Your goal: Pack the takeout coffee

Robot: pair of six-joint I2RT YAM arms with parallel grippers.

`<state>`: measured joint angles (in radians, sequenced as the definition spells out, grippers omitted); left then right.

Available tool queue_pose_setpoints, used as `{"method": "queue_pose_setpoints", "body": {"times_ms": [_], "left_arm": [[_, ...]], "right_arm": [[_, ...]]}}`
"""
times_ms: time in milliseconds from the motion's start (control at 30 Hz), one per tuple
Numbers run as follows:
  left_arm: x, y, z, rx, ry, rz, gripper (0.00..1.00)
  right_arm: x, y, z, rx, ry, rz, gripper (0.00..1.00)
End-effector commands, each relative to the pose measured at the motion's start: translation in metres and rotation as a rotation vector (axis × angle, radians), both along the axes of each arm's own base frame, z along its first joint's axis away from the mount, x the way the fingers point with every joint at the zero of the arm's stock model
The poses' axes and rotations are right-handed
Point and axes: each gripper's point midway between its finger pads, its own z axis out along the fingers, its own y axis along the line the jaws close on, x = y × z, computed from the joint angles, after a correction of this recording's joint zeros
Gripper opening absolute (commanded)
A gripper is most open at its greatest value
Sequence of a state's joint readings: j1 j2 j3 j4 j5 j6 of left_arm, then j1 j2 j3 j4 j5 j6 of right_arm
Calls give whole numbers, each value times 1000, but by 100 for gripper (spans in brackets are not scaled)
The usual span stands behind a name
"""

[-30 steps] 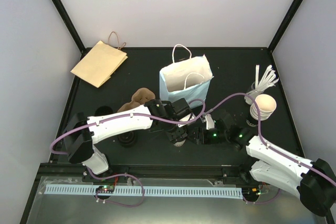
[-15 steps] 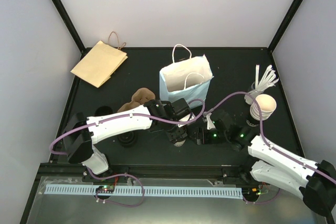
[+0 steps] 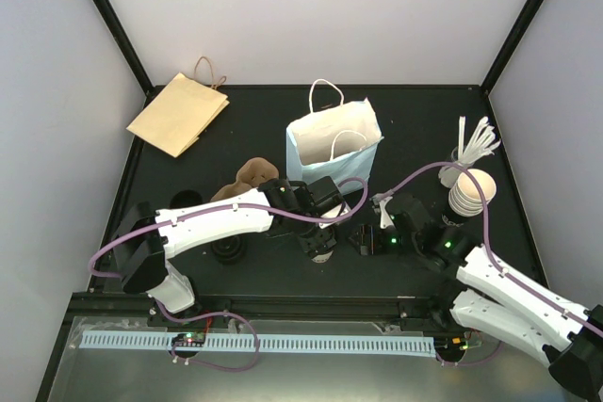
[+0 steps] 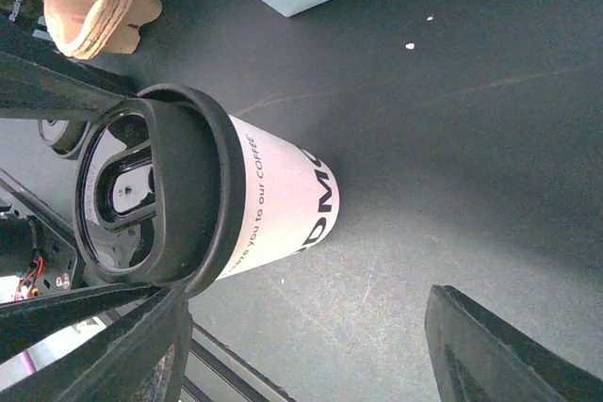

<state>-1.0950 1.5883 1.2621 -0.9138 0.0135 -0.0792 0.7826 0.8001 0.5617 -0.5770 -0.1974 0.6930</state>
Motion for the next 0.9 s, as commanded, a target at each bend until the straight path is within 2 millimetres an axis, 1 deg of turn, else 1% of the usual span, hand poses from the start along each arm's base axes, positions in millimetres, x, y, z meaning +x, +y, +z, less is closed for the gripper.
{"method": "queue_pose_setpoints", "body": {"times_ms": [0, 100, 133, 233, 400, 467, 633, 867], "left_arm": [[-27, 11, -25, 82, 129, -45, 61], [-26, 10, -22, 73, 125, -47, 61], [-26, 9, -20, 71, 124, -48, 64], [-25, 9, -16, 68, 116, -46, 76], [-22, 7, -5, 51, 96, -39, 89], [-21, 6, 2, 36, 88, -37, 97], [-20, 5, 13, 14, 74, -31, 99], [-21, 4, 24, -18, 67, -25, 99]], "right_arm": [[7, -2, 12, 4, -38, -15, 70], [9, -2, 14, 5, -41, -16, 70], [9, -3, 16, 8, -45, -17, 70], [10, -2, 18, 12, -50, -13, 70], [9, -2, 18, 15, -49, -8, 71], [9, -1, 19, 15, -51, -2, 71], [8, 0, 21, 21, -59, 14, 76], [5, 5, 22, 11, -56, 68, 79]]}}
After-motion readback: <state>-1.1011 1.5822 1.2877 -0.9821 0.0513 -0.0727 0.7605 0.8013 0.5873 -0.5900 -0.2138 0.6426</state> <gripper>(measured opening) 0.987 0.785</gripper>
